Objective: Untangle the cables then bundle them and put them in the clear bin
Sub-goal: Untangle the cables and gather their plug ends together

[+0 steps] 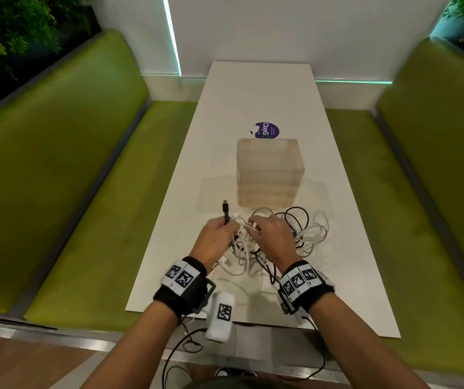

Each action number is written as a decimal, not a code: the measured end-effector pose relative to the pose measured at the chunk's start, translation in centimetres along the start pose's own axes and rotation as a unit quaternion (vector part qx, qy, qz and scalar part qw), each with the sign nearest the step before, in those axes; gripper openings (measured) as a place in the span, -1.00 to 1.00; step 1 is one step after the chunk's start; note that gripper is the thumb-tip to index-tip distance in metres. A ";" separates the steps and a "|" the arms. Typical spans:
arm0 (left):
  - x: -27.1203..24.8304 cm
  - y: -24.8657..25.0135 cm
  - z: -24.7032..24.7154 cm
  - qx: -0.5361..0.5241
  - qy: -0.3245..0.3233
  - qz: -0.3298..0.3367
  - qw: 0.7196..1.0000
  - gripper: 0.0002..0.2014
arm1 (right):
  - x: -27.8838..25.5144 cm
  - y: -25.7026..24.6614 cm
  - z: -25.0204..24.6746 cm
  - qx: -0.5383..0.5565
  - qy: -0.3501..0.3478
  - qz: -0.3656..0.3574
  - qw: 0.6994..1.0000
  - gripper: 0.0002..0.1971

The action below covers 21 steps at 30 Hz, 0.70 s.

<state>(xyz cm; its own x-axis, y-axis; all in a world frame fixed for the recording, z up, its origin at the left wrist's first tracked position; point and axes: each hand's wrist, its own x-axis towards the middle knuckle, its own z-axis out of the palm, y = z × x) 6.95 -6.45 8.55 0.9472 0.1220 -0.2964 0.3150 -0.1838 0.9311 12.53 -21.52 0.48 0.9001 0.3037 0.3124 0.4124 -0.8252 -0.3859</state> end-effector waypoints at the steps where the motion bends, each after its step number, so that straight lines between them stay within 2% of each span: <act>1: 0.1 0.1 -0.6 -0.019 0.016 -0.001 1.000 -0.75 | 0.1 0.3 0.2 -0.001 -0.002 -0.003 1.000 -0.75; 5: 0.2 0.2 -2.5 -0.071 0.063 -0.007 0.995 -0.70 | 0.4 0.4 0.3 0.000 -0.029 -0.026 0.999 -0.53; 7: 0.4 0.1 -3.9 -0.102 0.101 -0.018 0.989 -0.71 | 0.3 0.9 0.3 0.003 -0.035 -0.040 0.999 -0.51; 10: 1.1 0.6 -6.7 -0.147 0.155 -0.006 0.977 -0.71 | -0.7 3.1 0.3 -0.007 -0.037 -0.040 0.999 -0.62; 15: 0.6 1.5 -10.1 -0.158 0.182 0.037 0.970 -0.74 | -0.8 5.1 0.5 -0.008 -0.037 -0.012 0.999 -0.87; 18: 0.6 1.2 -10.3 -0.118 0.197 0.035 0.973 -0.78 | -0.7 4.4 0.5 0.015 -0.021 -0.004 1.000 -0.90; 21: 0.7 0.1 -8.0 -0.012 0.139 0.023 0.990 -0.78 | -0.6 3.0 0.4 0.052 -0.007 0.001 0.999 -0.73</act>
<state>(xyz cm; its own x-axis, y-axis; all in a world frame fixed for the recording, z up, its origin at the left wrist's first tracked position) 7.17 1.45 10.10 0.9067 0.3777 -0.1877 0.2680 -0.1725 0.9478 13.33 -23.95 -1.24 0.9028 0.3085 0.2996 0.4216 -0.7722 -0.4753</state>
